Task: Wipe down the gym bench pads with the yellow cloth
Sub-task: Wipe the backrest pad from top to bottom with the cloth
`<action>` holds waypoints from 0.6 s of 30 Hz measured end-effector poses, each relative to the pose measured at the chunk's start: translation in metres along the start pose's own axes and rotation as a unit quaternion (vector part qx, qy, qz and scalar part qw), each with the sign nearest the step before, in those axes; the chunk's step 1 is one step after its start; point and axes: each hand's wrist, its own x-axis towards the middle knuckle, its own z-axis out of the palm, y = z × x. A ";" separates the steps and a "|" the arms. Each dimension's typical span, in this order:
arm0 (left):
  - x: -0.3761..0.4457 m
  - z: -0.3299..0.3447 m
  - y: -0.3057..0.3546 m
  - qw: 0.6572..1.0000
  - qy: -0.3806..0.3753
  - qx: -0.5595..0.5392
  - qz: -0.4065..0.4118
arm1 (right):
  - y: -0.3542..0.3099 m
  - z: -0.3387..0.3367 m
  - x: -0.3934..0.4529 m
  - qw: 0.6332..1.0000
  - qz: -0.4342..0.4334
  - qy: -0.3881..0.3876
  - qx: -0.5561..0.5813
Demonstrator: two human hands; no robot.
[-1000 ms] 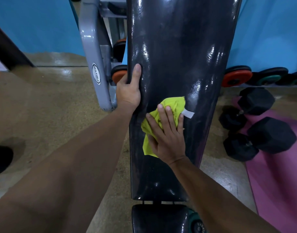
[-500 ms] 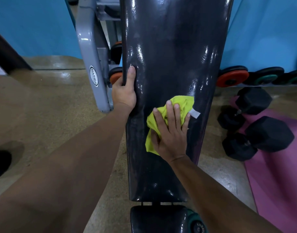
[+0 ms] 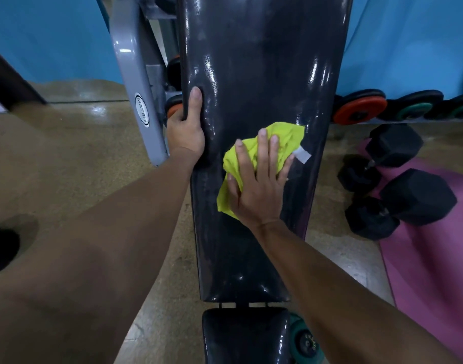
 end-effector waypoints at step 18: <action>0.000 -0.001 -0.001 1.000 0.006 0.010 -0.005 | 0.035 -0.006 -0.017 0.998 -0.060 -0.013 -0.020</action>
